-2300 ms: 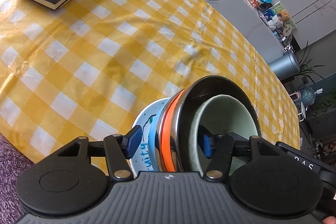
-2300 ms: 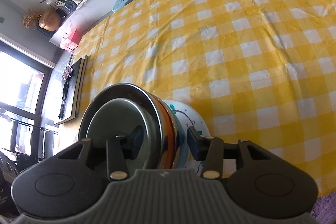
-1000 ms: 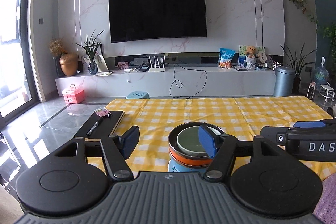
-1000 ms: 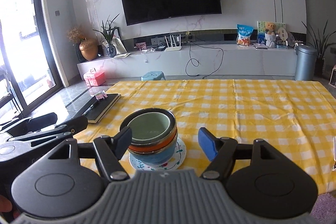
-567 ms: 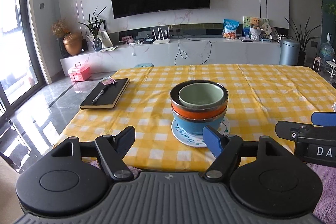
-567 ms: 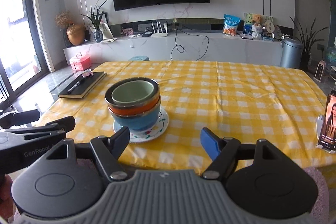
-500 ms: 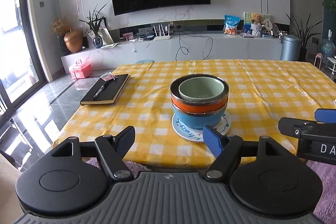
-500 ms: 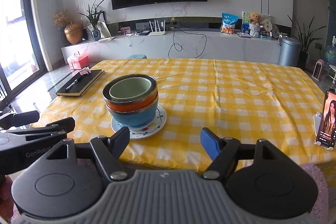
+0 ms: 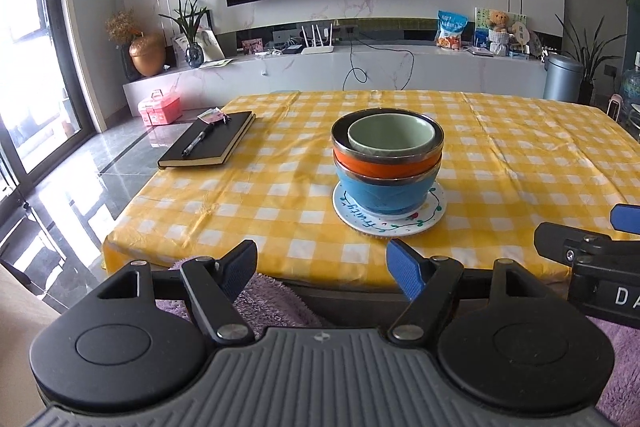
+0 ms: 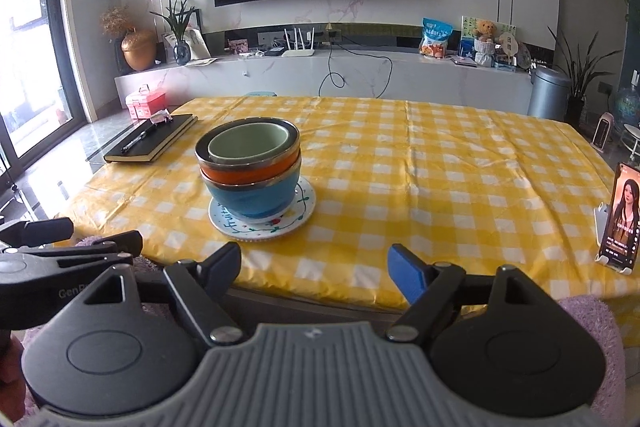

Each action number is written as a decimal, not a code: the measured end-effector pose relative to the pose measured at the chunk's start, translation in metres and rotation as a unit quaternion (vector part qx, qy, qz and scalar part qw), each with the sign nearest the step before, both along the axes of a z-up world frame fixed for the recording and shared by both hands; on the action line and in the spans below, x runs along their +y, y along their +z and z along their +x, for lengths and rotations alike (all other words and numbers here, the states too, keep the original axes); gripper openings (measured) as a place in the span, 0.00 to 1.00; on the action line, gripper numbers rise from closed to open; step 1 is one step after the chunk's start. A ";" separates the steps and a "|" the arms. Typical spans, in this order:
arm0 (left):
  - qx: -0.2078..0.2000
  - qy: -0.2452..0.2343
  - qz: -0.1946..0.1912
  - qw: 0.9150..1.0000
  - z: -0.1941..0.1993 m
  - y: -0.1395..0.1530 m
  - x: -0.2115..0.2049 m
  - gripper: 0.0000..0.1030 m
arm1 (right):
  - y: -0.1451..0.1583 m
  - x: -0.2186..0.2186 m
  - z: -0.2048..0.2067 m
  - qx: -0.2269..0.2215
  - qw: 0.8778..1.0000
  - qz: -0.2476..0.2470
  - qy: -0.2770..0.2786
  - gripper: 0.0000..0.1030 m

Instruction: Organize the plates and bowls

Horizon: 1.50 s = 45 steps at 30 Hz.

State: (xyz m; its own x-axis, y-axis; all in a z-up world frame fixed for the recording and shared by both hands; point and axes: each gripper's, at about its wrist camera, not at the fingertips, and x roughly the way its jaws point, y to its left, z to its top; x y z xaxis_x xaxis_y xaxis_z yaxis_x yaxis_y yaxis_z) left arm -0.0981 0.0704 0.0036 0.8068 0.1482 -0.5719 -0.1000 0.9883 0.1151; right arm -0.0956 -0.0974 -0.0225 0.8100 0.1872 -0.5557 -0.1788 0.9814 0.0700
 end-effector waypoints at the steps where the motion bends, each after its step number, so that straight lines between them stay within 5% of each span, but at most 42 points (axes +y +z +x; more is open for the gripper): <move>1: -0.003 -0.001 0.001 1.000 -0.001 0.001 -0.001 0.84 | 0.001 0.001 -0.002 -0.006 1.000 -0.002 0.002 0.77; 45: -0.019 -0.003 0.002 1.000 -0.001 0.007 0.003 0.87 | 0.009 0.003 -0.011 -0.033 0.999 -0.010 0.006 0.80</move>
